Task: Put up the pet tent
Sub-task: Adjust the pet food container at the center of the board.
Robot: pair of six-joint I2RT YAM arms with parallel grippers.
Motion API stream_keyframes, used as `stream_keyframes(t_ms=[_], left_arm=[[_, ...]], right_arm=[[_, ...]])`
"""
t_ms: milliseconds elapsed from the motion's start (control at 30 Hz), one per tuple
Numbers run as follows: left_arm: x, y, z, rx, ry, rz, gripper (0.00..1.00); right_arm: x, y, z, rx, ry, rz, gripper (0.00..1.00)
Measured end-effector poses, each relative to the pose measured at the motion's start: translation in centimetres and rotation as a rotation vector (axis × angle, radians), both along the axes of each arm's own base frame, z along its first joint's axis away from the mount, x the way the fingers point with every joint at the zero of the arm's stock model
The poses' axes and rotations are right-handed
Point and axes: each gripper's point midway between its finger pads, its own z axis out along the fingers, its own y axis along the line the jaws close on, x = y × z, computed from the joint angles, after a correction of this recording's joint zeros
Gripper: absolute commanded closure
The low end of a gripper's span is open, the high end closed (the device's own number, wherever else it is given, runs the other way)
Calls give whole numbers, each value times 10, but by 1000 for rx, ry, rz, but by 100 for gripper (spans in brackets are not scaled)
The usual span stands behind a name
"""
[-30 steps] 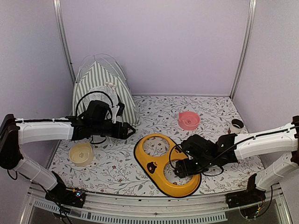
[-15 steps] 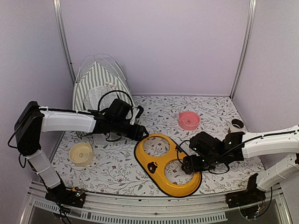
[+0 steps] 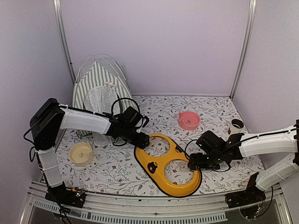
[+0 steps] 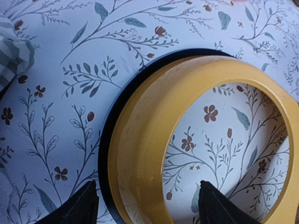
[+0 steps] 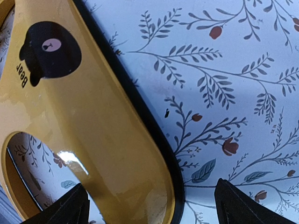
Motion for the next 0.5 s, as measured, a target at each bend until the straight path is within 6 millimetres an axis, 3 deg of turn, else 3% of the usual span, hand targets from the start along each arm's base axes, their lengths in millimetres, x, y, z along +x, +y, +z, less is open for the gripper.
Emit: stream_keyframes(t_ms=[233,367,500], left_arm=[[-4,9,-12,82,-7,21,26],[-10,15,-14,87,-15,45,27],[-28,25,-10,83,-12,62,27]], right_arm=[[24,0,-10,18,-3,-10,5],[50,0,-10,25,-29,-13,5],[79,0,-8,21,-50,-12,5]])
